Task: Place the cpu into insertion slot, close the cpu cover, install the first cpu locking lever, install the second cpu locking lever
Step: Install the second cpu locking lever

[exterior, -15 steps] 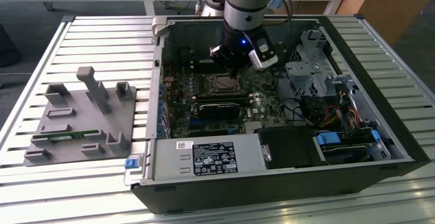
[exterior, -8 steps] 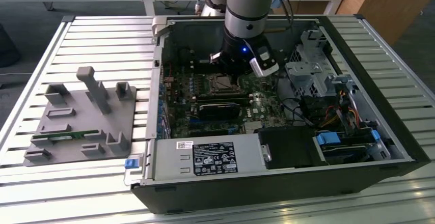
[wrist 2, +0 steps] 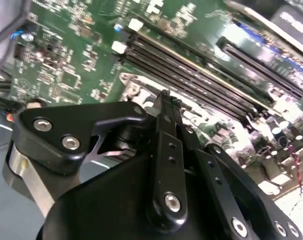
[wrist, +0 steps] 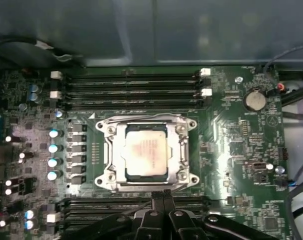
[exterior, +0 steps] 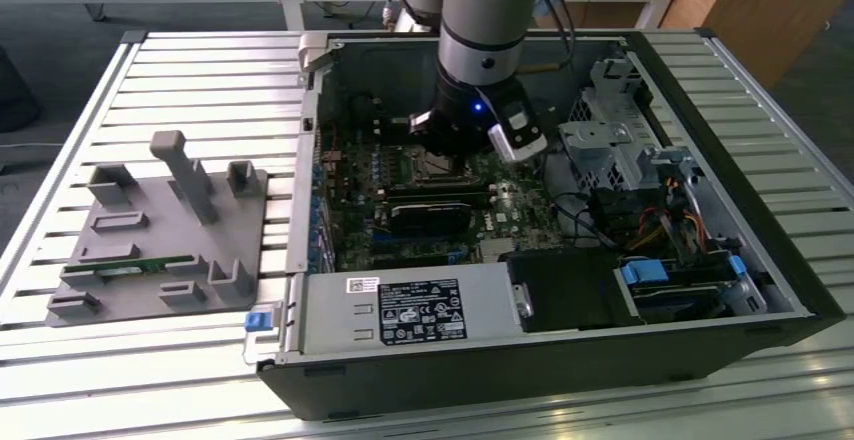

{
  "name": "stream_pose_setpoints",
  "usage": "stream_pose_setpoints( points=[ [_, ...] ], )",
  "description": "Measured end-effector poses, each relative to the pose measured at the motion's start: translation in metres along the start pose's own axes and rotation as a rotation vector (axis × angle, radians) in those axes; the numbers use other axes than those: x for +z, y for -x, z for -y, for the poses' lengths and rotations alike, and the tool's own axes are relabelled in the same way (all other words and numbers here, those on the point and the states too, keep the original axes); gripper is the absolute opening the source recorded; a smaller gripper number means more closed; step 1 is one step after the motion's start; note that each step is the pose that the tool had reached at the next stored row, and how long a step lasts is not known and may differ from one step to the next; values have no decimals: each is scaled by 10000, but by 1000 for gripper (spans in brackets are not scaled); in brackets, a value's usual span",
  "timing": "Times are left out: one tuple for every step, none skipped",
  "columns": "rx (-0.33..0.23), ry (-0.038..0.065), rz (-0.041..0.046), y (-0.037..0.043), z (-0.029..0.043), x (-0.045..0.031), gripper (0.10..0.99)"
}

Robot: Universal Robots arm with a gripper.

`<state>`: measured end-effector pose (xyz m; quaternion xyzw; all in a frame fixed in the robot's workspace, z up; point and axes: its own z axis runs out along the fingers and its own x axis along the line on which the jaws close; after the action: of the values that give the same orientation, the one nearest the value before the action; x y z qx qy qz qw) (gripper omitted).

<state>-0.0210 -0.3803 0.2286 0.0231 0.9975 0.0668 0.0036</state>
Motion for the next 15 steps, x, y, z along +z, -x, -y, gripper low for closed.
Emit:
stream_pose_setpoints(
  points=[
    [0,0,0,-21,5,1,106],
    [0,1,0,-41,7,2,106],
    [-2,1,0,-71,9,4,106],
    [-2,-1,0,-106,12,5,106],
    [0,-1,-1,-140,13,6,106],
    [0,0,0,-162,15,8,106],
    [0,0,-2,-176,16,12,106],
    [-1,-1,-6,-186,17,16,106],
    [1,-1,-12,-197,18,20,106],
    [1,0,-15,-207,19,27,106],
    [1,2,-16,-214,21,38,106],
    [2,4,-16,-219,23,51,106],
    [1,4,-21,-220,26,67,106],
    [2,4,-26,-221,27,80,106],
    [10,9,-25,-228,29,89,106]
  ],
)
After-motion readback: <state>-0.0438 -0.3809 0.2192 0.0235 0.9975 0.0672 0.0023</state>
